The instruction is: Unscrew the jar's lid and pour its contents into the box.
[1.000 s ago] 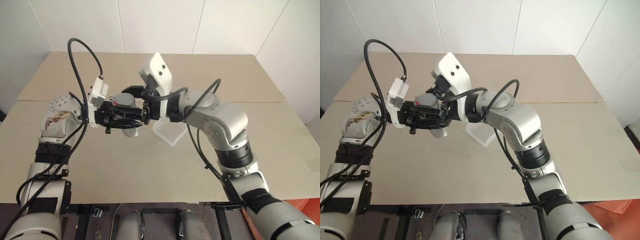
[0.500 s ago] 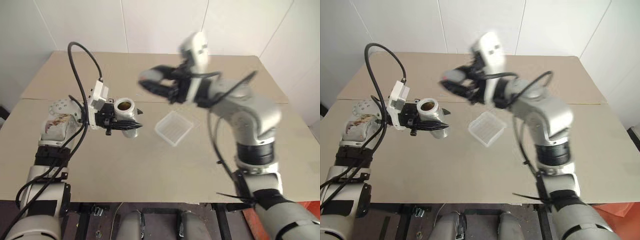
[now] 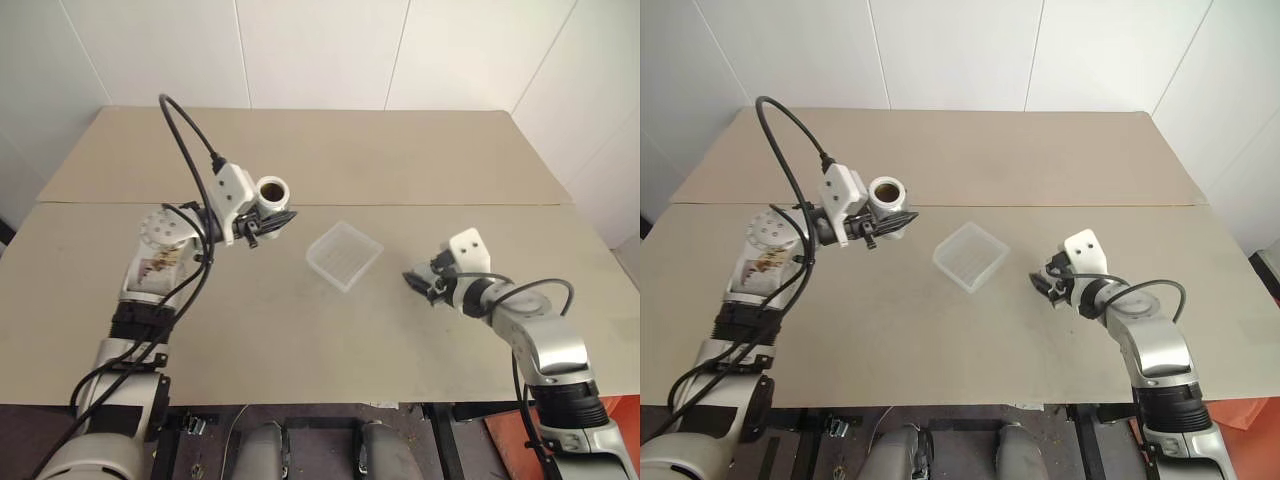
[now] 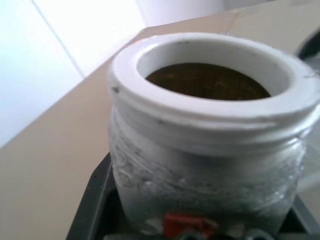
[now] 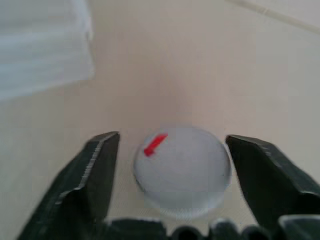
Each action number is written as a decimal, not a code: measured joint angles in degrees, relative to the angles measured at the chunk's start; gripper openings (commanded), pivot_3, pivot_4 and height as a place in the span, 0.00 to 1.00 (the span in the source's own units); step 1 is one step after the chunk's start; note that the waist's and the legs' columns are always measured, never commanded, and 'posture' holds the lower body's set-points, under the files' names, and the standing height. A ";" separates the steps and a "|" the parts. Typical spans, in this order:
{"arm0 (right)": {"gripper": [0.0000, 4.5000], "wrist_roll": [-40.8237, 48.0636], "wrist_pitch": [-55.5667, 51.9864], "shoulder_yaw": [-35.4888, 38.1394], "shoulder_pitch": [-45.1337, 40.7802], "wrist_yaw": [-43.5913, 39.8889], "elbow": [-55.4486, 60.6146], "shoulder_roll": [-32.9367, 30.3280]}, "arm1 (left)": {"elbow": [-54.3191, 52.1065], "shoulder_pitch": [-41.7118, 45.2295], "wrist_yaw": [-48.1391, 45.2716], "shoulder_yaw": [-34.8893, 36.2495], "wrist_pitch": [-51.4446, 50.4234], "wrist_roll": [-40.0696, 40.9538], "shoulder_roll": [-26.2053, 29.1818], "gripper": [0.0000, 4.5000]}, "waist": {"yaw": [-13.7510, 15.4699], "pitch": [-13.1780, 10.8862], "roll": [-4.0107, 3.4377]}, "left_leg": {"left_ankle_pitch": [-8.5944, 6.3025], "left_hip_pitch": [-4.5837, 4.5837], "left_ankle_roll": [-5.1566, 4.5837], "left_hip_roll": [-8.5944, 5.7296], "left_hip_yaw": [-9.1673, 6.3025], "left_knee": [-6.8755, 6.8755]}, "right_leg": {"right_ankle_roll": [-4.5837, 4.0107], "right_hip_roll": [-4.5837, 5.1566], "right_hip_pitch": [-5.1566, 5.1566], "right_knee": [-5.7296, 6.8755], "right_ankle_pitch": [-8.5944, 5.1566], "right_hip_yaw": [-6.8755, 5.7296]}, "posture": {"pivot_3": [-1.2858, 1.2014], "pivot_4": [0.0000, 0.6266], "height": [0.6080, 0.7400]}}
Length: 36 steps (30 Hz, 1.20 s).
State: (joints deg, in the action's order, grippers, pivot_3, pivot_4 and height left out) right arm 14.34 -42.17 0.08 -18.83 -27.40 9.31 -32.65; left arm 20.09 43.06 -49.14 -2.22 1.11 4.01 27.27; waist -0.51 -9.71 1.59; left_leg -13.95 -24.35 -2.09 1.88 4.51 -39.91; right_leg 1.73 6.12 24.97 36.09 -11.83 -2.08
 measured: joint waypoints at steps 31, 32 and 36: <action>0.99 30.55 -20.07 5.43 -16.09 -18.25 17.86 -15.82 | 47.48 35.30 93.08 -59.81 17.23 -92.23 -8.59 0.43 | 1.57 -0.04 0.09 | -0.08 -0.43 -0.13 -0.04 0.08 -0.06 | 0.10 0.12 0.24 -0.02 0.07 -0.13 | 0.52 0.24 1.00; 0.99 31.17 -20.21 5.82 -16.09 -17.86 18.38 -15.82 | 47.76 35.46 93.23 -59.81 17.12 -91.89 -8.61 0.43 | 1.57 -0.04 0.09 | -0.08 -0.43 -0.14 -0.04 0.07 -0.06 | 0.10 0.12 0.24 -0.01 0.07 -0.13 | 0.52 0.24 1.00; 0.99 32.81 -20.51 6.73 -15.85 -16.43 19.52 -15.81 | 48.21 35.93 93.40 -59.61 17.30 -90.03 -8.68 0.43 | 1.68 -0.04 0.09 | -0.09 -0.43 -0.15 -0.06 0.07 -0.09 | 0.10 0.16 0.23 0.00 0.07 -0.14 | 0.52 0.24 1.00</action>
State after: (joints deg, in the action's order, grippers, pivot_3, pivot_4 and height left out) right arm 47.15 -62.68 6.81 -34.68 -43.83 28.83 -48.46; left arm 68.29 78.99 44.26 -61.83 18.41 -86.02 18.59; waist 1.17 -9.75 1.67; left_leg -14.04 -24.77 -2.24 1.82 4.58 -40.00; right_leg 1.83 6.28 25.21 36.09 -11.76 -2.21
